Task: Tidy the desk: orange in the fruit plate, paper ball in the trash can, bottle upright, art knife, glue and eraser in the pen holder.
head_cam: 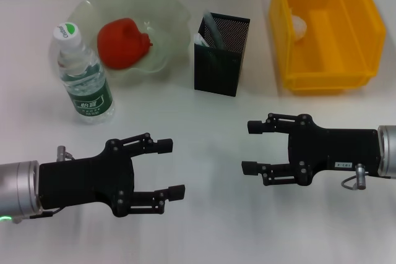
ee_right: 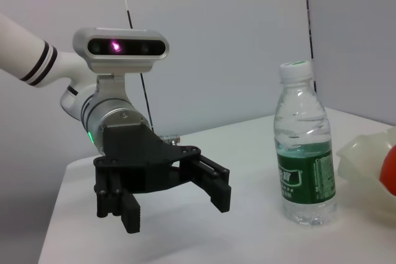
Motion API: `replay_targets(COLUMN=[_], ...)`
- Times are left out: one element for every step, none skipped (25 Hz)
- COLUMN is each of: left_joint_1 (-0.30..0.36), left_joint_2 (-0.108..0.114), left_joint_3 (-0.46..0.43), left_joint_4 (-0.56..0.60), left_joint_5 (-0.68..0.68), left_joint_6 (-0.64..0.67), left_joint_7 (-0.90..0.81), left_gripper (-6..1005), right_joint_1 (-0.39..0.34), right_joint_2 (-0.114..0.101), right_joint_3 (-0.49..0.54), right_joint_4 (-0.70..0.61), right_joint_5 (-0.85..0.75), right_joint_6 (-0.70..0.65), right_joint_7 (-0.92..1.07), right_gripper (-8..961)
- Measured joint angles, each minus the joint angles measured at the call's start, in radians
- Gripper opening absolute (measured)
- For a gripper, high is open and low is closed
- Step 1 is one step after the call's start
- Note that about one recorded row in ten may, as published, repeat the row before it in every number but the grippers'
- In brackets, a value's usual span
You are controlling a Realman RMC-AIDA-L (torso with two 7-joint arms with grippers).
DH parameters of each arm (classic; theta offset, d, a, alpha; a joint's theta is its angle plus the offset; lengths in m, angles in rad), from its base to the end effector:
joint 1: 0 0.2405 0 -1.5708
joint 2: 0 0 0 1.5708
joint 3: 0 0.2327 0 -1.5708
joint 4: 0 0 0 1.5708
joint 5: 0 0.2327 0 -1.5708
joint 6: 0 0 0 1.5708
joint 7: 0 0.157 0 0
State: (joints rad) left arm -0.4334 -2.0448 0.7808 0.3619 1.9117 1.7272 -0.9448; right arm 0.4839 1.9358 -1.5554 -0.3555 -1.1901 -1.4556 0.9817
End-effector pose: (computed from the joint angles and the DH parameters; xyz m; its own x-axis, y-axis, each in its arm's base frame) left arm -0.2737 0.2606 -0.0386 0.7739 0.2038 0.5996 0.2720 -0.9620 -0.0241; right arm 0.2581 0.2981 -0.0525 0.8311 -0.1844 -0.5247 -0.2578 -0.9637 -0.0696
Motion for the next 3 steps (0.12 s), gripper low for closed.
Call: replay_targets(left_joint_1=[0.0, 0.0, -0.001], left_joint_2=[0.0, 0.0, 0.0], left_joint_3=[0.0, 0.0, 0.0], left_joint_4=[0.0, 0.0, 0.0], left_joint_5=[0.0, 0.0, 0.0], left_joint_6=[0.0, 0.0, 0.0], left_joint_7=[0.0, 0.0, 0.0], left_gripper=[847, 847, 847], right_joint_1=[0.0, -0.001, -0.001], right_joint_2=[0.0, 0.0, 0.0], right_joint_3=[0.0, 0.0, 0.0], right_joint_4=[0.0, 0.0, -0.001], right_joint_5=[0.0, 0.0, 0.0], right_joint_6=[0.0, 0.0, 0.0], right_joint_7=[0.0, 0.0, 0.0], right_gripper=[794, 794, 794])
